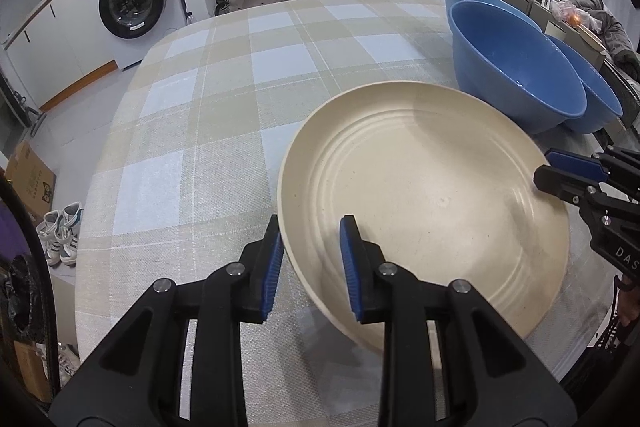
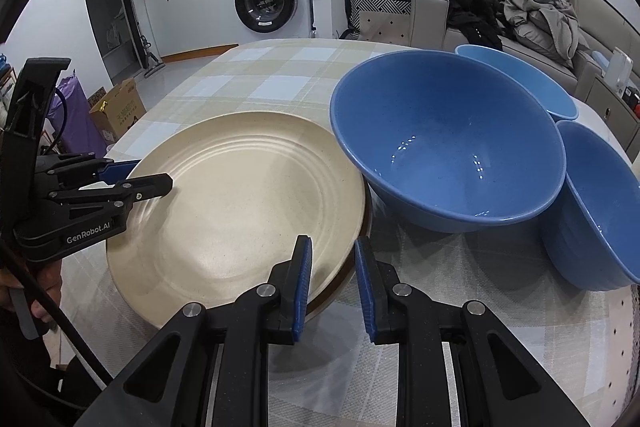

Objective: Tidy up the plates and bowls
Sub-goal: 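Carry the cream plate with both grippers and lower it onto the plate stack, then open both grippers to release the plate and pull back, then move both grippers toward the rim of a blue bowl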

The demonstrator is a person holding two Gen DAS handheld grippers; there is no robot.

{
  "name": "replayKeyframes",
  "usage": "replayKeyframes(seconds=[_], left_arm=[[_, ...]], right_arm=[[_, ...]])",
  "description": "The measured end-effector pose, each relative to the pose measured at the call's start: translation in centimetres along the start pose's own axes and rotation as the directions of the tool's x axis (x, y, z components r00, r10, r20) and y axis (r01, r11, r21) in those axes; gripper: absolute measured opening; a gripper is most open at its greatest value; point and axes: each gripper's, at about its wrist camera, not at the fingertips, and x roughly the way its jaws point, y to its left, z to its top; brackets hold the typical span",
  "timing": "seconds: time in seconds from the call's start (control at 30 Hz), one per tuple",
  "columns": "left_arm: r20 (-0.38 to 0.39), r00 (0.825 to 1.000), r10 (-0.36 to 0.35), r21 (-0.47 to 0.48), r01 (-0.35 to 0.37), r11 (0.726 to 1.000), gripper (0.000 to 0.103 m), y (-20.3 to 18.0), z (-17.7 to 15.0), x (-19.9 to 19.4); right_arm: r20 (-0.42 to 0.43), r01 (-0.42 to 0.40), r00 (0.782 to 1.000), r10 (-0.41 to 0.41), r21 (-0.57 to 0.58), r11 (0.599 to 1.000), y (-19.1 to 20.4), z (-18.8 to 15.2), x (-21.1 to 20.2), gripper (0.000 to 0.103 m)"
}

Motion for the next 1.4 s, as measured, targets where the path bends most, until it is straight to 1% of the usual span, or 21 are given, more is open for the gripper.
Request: replayKeyframes(seconds=[0.1, 0.13, 0.17, 0.2, 0.27, 0.33, 0.4, 0.47, 0.5, 0.53, 0.57, 0.6, 0.67, 0.73, 0.8, 0.9, 0.93, 0.97, 1.23, 1.4], left_arm=[[-0.007, 1.0, -0.009, -0.003, 0.009, 1.0, 0.028, 0.0, 0.1, 0.1], [-0.013, 1.0, -0.028, -0.007, 0.027, 1.0, 0.031, 0.1, 0.1, 0.1], [-0.017, 0.999, -0.043, -0.01, 0.043, 0.999, 0.037, 0.1, 0.1, 0.1], [-0.018, 0.999, -0.05, -0.014, 0.05, 0.999, 0.039, 0.2, 0.1, 0.0], [-0.012, 0.999, -0.042, -0.015, 0.042, 0.999, 0.051, 0.2, 0.0, -0.1], [-0.006, 0.999, -0.04, -0.016, 0.04, 0.999, 0.057, 0.3, 0.1, -0.3], [0.002, 0.999, -0.045, -0.021, 0.045, 0.999, 0.059, 0.4, 0.2, -0.7], [0.01, 0.999, -0.053, -0.031, 0.054, 0.998, 0.061, 0.7, 0.3, -1.0], [0.013, 0.998, -0.061, -0.039, 0.061, 0.997, 0.062, 0.8, 0.3, -1.2], [0.017, 0.997, -0.072, -0.049, 0.073, 0.996, 0.065, 0.9, 0.4, -1.4], [0.024, 0.996, -0.084, -0.058, 0.085, 0.995, 0.07, 1.1, 0.5, -1.7], [0.035, 0.995, -0.09, -0.064, 0.092, 0.994, 0.072, 1.2, 0.4, -2.1], [0.059, 0.994, -0.087, -0.066, 0.09, 0.994, 0.078, 1.2, 0.6, -2.9], [0.068, 0.994, -0.085, -0.065, 0.089, 0.994, 0.079, 1.2, 0.6, -3.6], [0.079, 0.993, -0.089, -0.064, 0.095, 0.993, 0.082, 1.1, 0.7, -4.2], [0.105, 0.99, -0.095, -0.068, 0.102, 0.992, 0.092, 1.0, 0.8, -5.2], [0.112, 0.988, -0.102, -0.067, 0.11, 0.992, 0.1, 0.9, 0.8, -5.5], [0.123, 0.987, -0.108, -0.066, 0.117, 0.991, 0.102, 0.8, 0.8, -5.9], [0.161, 0.976, -0.146, -0.044, 0.155, 0.987, 0.102, -0.6, 1.7, -7.6], [0.186, 0.969, -0.163, -0.034, 0.173, 0.984, 0.102, -2.1, 3.4, -8.3]], right_arm=[[0.002, 0.003, 1.0, -0.003, 0.002, 1.0, -0.2, 0.0, 0.0, 0.023], [0.002, -0.002, 1.0, 0.002, 0.004, 1.0, -0.2, 0.0, -0.1, 0.023], [0.001, -0.007, 1.0, 0.007, 0.008, 1.0, -0.2, 0.0, -0.1, 0.025], [-0.002, -0.015, 1.0, 0.015, 0.014, 1.0, -0.4, 0.1, 0.0, 0.032], [0.011, -0.029, 1.0, 0.029, 0.031, 0.999, -0.6, 0.1, -0.3, 0.039], [0.019, -0.026, 0.999, 0.025, 0.032, 0.999, -0.7, 0.1, -0.7, 0.043], [0.029, -0.028, 0.999, 0.027, 0.042, 0.999, -1.0, 0.2, -1.1, 0.054], [0.043, -0.036, 0.998, 0.034, 0.052, 0.998, -1.2, 0.3, -1.6, 0.059], [0.049, -0.04, 0.998, 0.038, 0.055, 0.998, -1.3, 0.3, -1.8, 0.065], [0.055, -0.045, 0.998, 0.041, 0.057, 0.997, -1.4, 0.3, -2.1, 0.068], [0.063, -0.05, 0.997, 0.046, 0.058, 0.997, -1.4, 0.4, -2.4, 0.074], [0.07, -0.052, 0.996, 0.048, 0.059, 0.997, -1.4, 0.4, -2.6, 0.078], [0.082, -0.055, 0.995, 0.05, 0.06, 0.997, -1.5, 0.5, -3.2, 0.081], [0.096, -0.054, 0.994, 0.048, 0.064, 0.996, -1.5, 0.7, -3.8, 0.084], [0.106, -0.052, 0.993, 0.044, 0.074, 0.996, -1.8, 0.8, -4.4, 0.087], [0.123, -0.048, 0.992, 0.036, 0.095, 0.994, -2.3, 1.0, -5.2, 0.091], [0.131, -0.046, 0.991, 0.032, 0.104, 0.994, -2.6, 1.0, -5.5, 0.093], [0.139, -0.046, 0.99, 0.03, 0.113, 0.993, -2.7, 1.0, -5.8, 0.095], [0.186, -0.045, 0.982, 0.016, 0.155, 0.987, -5.2, 1.0, -8.7, 0.097], [0.198, -0.022, 0.98, -0.012, 0.169, 0.985, -6.6, 1.2, -10.4, 0.097]])
